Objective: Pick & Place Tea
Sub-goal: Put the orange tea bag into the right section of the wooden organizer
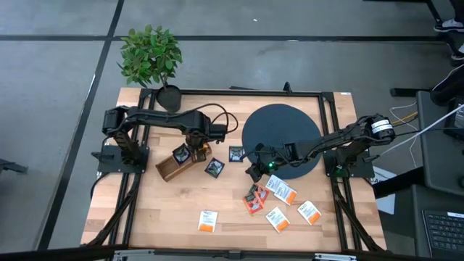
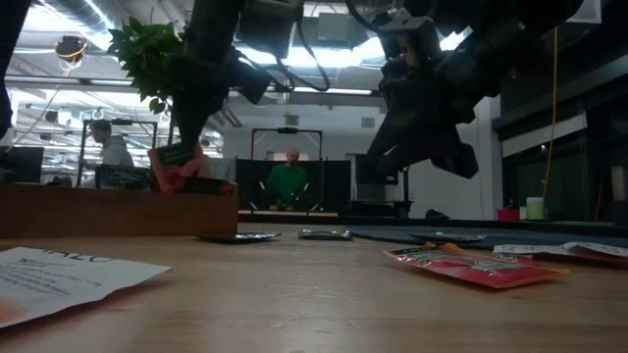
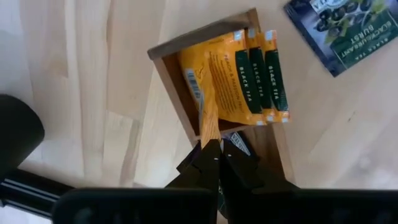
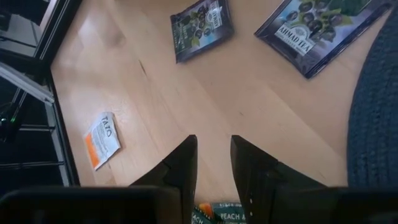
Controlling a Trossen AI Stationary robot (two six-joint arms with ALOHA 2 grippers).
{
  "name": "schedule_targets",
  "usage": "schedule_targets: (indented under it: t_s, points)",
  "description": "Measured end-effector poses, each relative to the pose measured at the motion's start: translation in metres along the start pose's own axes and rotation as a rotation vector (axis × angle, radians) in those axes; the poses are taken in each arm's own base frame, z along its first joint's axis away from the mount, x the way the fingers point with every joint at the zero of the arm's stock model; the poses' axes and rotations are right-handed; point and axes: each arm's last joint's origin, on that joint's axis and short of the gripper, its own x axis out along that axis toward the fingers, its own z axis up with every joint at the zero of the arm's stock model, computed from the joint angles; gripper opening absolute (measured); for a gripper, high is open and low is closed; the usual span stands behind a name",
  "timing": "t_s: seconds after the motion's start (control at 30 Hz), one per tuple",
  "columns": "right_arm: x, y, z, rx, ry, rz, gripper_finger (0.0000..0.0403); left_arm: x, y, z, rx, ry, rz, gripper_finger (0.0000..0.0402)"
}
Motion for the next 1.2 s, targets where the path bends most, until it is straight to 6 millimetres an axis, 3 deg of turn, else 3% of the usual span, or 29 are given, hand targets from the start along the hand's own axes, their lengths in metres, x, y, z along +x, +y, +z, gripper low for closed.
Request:
schedule_targets:
  t_s: [0.4, 1.0, 1.2]
  points:
    - [0.000, 0.000, 0.000, -0.004, -0.005, 0.003, 0.0099, 0.000, 0.004, 0.014, -0.109, -0.115, -0.085, 0.0002]
    - [0.000, 0.001, 0.001, -0.002, -0.011, 0.012, 0.0099, 0.013, 0.012, 0.023, -0.198, -0.075, -0.095, 0.0002]
    - [0.000, 0.002, 0.001, -0.003, -0.012, 0.014, 0.0099, 0.013, 0.012, 0.023, -0.179, -0.075, -0.094, 0.0033]
